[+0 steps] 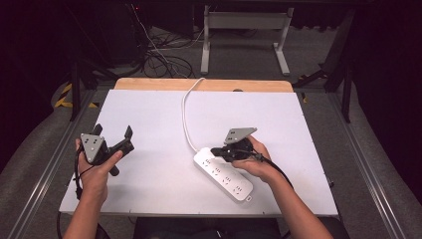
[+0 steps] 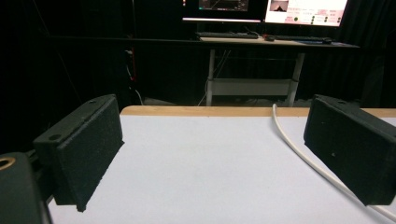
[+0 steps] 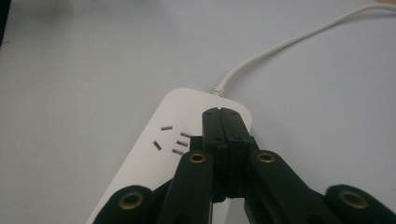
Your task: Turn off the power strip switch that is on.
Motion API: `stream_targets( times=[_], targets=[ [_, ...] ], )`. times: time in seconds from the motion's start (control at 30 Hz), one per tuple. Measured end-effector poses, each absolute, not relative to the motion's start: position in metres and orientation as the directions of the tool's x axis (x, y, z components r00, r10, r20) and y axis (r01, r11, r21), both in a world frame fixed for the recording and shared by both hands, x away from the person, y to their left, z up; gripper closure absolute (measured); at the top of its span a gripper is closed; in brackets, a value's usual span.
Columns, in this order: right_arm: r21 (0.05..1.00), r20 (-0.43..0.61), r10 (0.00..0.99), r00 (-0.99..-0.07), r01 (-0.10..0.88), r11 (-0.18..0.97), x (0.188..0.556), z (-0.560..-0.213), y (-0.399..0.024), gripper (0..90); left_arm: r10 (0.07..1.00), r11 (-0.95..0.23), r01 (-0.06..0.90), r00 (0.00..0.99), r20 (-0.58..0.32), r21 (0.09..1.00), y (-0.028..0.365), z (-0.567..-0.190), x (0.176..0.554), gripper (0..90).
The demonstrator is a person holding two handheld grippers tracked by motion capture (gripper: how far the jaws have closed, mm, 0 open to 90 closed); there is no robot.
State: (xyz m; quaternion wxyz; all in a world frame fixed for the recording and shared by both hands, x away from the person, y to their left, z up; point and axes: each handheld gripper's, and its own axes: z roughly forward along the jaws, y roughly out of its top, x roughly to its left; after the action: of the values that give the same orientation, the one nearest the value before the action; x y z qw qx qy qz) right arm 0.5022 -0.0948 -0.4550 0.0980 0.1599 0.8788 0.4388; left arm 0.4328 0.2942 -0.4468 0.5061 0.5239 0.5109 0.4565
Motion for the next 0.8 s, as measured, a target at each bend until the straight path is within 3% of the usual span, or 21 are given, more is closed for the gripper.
stream_targets(
  times=[0.8],
  targets=[
    [0.775,-0.029,0.395,-0.918,0.228,0.589,0.5054,-0.4660,-0.0878,90.0,0.997,0.029,0.075,0.065,-0.034,0.997,0.2936,-0.4468,0.4327,5.2]
  ],
)
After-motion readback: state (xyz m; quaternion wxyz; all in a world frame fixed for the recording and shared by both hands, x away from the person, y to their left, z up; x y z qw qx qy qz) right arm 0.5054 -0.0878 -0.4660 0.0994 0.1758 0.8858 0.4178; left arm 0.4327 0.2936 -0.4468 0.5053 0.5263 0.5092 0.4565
